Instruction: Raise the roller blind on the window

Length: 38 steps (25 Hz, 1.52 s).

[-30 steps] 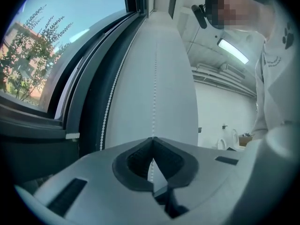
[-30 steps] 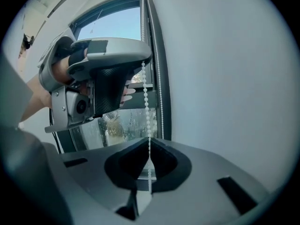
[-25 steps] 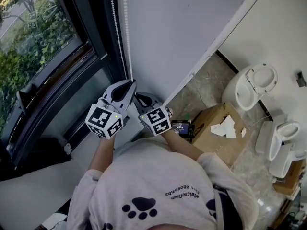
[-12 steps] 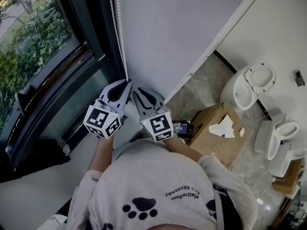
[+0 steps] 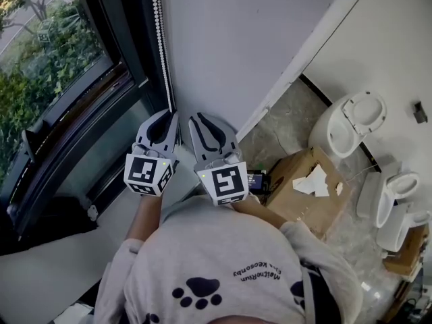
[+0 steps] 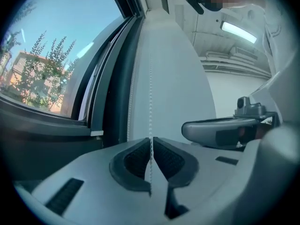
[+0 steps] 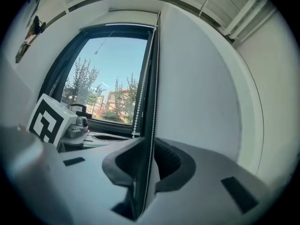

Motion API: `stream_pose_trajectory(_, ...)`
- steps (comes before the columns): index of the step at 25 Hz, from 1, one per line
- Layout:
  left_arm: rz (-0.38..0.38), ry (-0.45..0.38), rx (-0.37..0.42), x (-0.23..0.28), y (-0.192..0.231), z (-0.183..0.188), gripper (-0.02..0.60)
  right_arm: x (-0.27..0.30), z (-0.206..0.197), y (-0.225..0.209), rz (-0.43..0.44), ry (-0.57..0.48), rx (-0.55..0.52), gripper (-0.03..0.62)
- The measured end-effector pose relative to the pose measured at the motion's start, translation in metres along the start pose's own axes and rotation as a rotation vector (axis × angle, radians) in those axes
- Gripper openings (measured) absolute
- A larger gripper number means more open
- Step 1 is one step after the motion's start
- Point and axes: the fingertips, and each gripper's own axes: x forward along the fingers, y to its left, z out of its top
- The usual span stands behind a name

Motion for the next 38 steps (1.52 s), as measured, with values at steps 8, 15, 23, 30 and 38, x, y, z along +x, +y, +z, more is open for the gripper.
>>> stream_pose_trajectory(8, 0.024, -0.026, -0.011, -0.01, 0.005, 0.018, 0.092, 0.001, 0.005, -0.001, -0.005, -0.001, 0.005, 0.057)
stream_pose_trajectory(15, 0.09, -0.085, -0.031, -0.039, 0.005, 0.041, 0.074, -0.01, 0.019, -0.003, -0.029, -0.028, 0.013, 0.055)
stream_pose_trajectory(23, 0.2, -0.099, 0.004, -0.078, 0.005, 0.059, 0.018, -0.038, 0.042, -0.003, -0.072, -0.078, 0.024, 0.029)
stream_pose_trajectory(30, 0.187, -0.052, 0.036, -0.097, -0.014, 0.057, 0.009, -0.062, 0.051, 0.001, -0.111, -0.089, 0.038, 0.012)
stream_pose_trajectory(38, 0.143, -0.033, 0.006, -0.108, -0.023, 0.052, 0.009, -0.075, 0.05, 0.017, -0.143, -0.084, 0.037, 0.008)
